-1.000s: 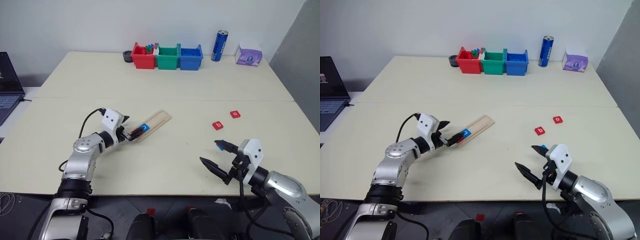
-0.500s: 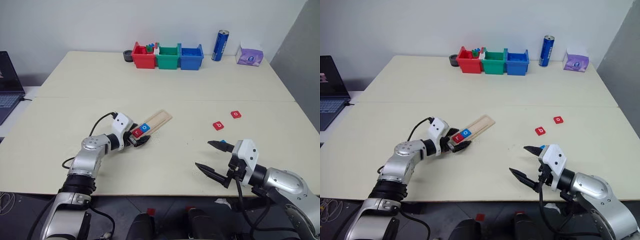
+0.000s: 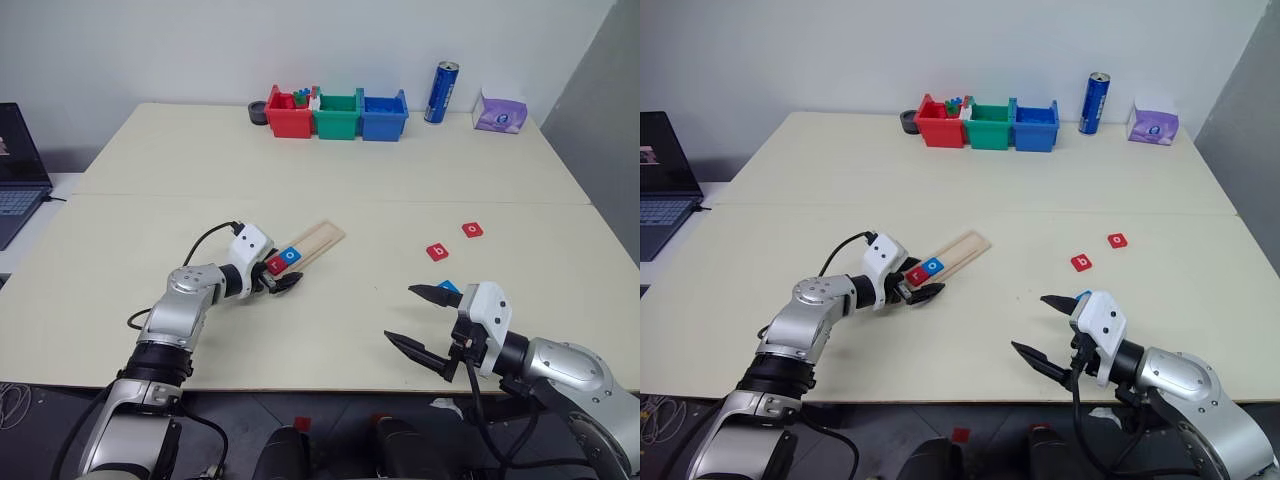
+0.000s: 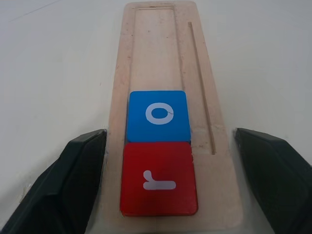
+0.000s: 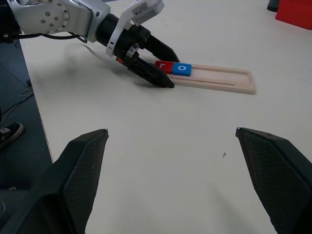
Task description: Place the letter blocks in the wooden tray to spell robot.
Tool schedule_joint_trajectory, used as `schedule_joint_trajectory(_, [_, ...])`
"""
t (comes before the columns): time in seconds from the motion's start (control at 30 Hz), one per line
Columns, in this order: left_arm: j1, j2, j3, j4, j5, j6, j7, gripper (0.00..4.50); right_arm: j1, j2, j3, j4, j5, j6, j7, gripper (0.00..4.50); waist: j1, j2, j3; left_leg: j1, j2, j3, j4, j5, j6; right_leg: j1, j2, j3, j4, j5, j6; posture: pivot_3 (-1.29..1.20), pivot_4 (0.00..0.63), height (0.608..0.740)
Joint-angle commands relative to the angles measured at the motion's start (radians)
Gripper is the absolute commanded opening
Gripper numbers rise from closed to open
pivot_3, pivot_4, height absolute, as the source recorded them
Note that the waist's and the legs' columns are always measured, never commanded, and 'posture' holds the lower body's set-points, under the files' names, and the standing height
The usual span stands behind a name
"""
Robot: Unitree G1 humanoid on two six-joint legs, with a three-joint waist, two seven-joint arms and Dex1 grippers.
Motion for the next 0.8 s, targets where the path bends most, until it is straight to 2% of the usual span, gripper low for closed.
schedule_joint_trajectory(0.03, [0.019,0.018,-0.035,0.010,0.029,0.068,-0.004,3.38,-0.016,-0.006,-0.001,-0.055,0.013,0.008,0.001,4.50,0.000,0.000,-0.001,0.000,0.000,0.000,0.000,0.000,0.000,0.000,0.000,0.000,0.000,0.000,0.000,0.00,0.150,0.740])
schedule_joint_trajectory(0.23, [0.028,0.038,-0.036,0.032,0.015,0.036,-0.054,3.38,-0.028,-0.002,-0.007,-0.057,0.020,0.024,0.001,4.50,-0.002,-0.001,-0.003,0.001,0.000,0.000,0.000,0.000,0.000,0.000,0.001,0.000,0.000,0.000,0.000,0.00,0.150,0.740])
schedule_joint_trajectory(0.4, [0.034,0.079,-0.105,-0.021,-0.001,-0.134,-0.273,3.38,-0.009,-0.022,-0.048,-0.072,0.031,0.030,0.014,4.50,-0.001,-0.001,-0.003,0.001,0.000,0.001,-0.001,0.000,0.000,0.000,0.001,0.000,0.000,0.000,0.000,0.00,0.150,0.740])
schedule_joint_trajectory(0.6, [-0.049,0.010,-0.171,0.066,0.006,-0.278,-0.415,3.38,0.061,-0.074,-0.078,-0.116,0.058,0.035,0.051,4.50,0.026,-0.001,-0.002,-0.003,-0.002,0.001,0.001,0.000,0.000,0.000,-0.001,-0.002,-0.001,0.000,0.000,0.00,0.150,0.740])
schedule_joint_trajectory(0.8, [-0.116,-0.046,-0.225,0.143,0.023,-0.325,-0.500,3.38,0.092,-0.102,-0.099,-0.125,0.046,0.020,0.062,4.50,0.023,-0.001,-0.002,-0.002,-0.003,0.002,0.002,0.000,0.000,0.000,0.001,-0.002,-0.001,0.000,0.000,0.00,0.150,0.740])
